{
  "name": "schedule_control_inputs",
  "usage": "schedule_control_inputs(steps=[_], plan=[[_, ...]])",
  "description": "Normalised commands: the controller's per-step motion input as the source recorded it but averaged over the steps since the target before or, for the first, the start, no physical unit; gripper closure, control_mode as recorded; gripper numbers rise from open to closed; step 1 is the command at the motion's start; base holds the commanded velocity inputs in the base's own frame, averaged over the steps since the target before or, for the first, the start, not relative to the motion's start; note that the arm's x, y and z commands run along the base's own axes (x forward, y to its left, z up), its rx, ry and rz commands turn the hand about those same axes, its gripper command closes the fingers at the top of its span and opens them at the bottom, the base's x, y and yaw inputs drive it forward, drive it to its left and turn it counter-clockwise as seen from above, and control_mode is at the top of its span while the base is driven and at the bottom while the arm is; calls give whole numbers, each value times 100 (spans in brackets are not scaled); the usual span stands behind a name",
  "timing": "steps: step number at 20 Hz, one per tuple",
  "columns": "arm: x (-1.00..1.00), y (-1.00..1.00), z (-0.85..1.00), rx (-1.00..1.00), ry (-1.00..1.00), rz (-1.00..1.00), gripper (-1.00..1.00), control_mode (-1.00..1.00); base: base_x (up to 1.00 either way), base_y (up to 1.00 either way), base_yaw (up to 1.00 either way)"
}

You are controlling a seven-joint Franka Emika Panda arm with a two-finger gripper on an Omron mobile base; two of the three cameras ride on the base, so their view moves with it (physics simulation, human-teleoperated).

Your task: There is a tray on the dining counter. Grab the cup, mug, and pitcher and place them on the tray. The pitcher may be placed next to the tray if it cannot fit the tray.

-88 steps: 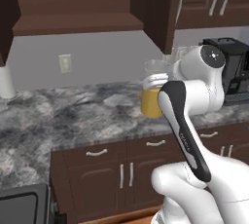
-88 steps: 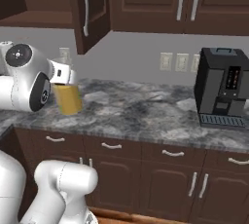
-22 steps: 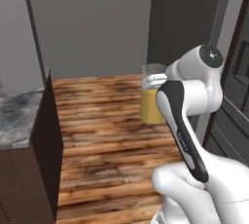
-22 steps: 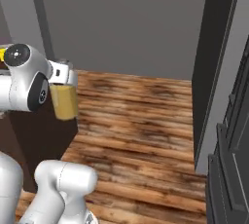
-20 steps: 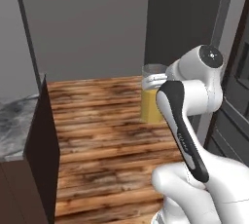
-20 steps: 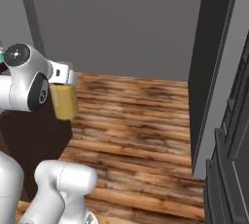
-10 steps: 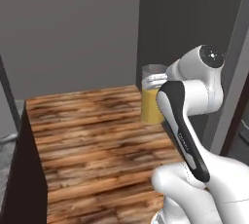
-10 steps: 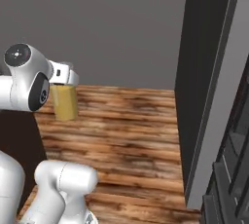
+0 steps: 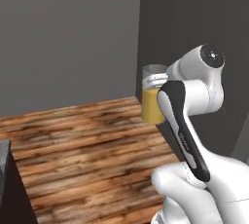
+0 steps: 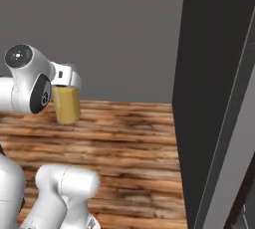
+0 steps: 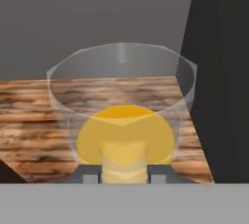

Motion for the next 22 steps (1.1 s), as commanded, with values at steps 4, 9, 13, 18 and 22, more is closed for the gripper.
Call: schedule_control_inputs(steps=[4, 9, 13, 18, 22], plan=[[0, 0, 0, 0, 0, 0, 100, 100, 100, 29, -3], [0, 0, 0, 0, 0, 0, 100, 100, 100, 29, 0], [0, 0, 0, 0, 0, 0, 100, 100, 100, 17, 10], [0, 0, 0, 0, 0, 0, 100, 100, 100, 0, 66], [0, 0, 0, 0, 0, 0, 100, 100, 100, 0, 90]])
